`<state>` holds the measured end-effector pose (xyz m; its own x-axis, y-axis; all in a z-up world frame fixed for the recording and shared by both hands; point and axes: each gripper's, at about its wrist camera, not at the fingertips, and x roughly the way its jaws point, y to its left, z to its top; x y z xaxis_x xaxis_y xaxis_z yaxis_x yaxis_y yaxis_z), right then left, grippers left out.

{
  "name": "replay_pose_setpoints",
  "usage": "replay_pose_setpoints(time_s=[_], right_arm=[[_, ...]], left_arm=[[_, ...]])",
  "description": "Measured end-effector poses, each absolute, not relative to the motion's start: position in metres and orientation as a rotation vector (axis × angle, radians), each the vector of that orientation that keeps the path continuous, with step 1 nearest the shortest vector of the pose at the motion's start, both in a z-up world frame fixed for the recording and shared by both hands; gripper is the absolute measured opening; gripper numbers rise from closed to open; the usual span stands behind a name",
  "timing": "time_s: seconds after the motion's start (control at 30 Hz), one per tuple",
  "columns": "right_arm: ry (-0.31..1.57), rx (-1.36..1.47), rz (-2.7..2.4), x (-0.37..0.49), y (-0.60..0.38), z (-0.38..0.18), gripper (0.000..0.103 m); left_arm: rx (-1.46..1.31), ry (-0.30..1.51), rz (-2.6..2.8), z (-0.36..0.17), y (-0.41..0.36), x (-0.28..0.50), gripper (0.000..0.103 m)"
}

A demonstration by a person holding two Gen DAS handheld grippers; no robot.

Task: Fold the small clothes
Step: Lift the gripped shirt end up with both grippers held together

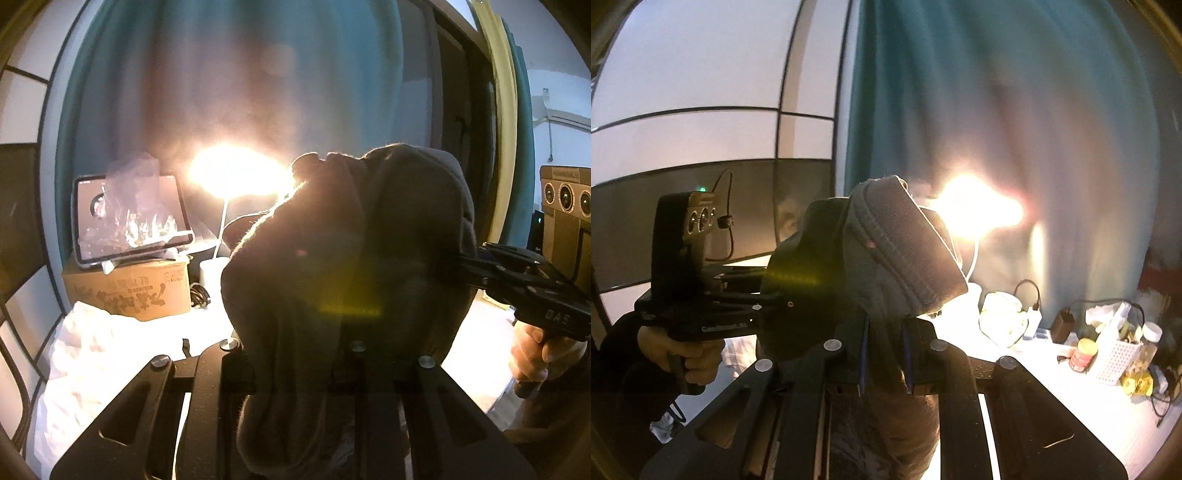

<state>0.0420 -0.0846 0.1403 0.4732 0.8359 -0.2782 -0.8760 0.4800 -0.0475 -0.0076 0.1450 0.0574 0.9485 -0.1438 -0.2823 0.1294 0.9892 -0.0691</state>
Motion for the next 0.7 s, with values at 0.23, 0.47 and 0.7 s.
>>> replay_pose_setpoints(time_s=[0.23, 0.47, 0.7], right_arm=[[0.290, -0.189, 1.034, 0.071, -0.075, 0.126, 0.016], [0.357, -0.179, 1.025, 0.106, -0.060, 0.110, 0.016], [0.430, -0.165, 1.015, 0.140, -0.044, 0.091, 0.016]], left_arm=[[-0.051, 0.338, -0.131, 0.044, 0.148, 0.021, 0.022], [-0.062, 0.389, -0.131, 0.031, 0.157, 0.049, 0.022], [-0.063, 0.449, -0.130, 0.015, 0.163, 0.075, 0.022]])
